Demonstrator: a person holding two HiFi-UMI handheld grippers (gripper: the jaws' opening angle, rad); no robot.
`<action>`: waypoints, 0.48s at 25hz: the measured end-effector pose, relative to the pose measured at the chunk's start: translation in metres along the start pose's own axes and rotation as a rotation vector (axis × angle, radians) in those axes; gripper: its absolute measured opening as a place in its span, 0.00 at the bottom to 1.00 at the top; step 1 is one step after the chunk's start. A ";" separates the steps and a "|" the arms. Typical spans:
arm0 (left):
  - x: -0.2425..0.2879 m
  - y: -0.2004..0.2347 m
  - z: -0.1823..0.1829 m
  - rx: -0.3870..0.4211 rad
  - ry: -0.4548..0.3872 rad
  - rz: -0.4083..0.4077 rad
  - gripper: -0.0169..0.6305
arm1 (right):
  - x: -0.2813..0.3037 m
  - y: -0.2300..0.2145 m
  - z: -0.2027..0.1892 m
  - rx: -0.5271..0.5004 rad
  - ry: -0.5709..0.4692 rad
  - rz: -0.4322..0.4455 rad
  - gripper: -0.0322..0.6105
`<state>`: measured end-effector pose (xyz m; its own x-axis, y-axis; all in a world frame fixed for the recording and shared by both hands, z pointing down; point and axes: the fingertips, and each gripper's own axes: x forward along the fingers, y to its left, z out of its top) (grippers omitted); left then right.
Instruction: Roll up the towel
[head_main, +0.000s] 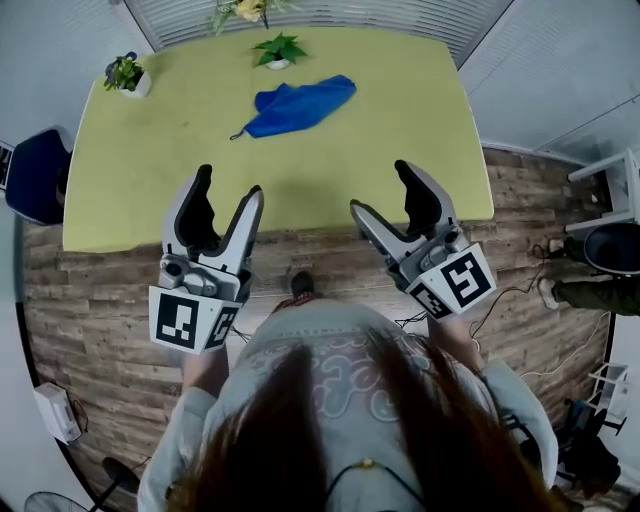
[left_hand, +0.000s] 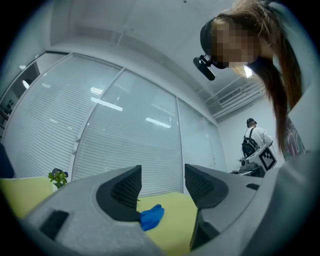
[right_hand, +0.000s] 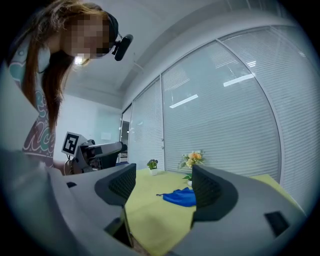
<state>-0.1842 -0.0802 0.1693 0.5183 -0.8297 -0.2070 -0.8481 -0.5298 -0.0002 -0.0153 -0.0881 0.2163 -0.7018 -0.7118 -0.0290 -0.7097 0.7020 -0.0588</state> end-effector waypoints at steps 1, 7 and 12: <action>0.004 0.006 -0.001 0.001 0.003 -0.004 0.40 | 0.007 -0.002 -0.001 0.003 0.001 -0.002 0.57; 0.017 0.035 -0.015 -0.012 0.021 -0.023 0.40 | 0.041 -0.008 -0.009 0.013 0.011 -0.012 0.57; 0.026 0.049 -0.030 -0.036 0.037 -0.028 0.40 | 0.057 -0.009 -0.011 0.013 0.008 -0.018 0.57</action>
<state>-0.2092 -0.1335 0.1937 0.5463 -0.8199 -0.1711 -0.8289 -0.5586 0.0302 -0.0498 -0.1346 0.2258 -0.6897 -0.7238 -0.0202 -0.7211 0.6891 -0.0719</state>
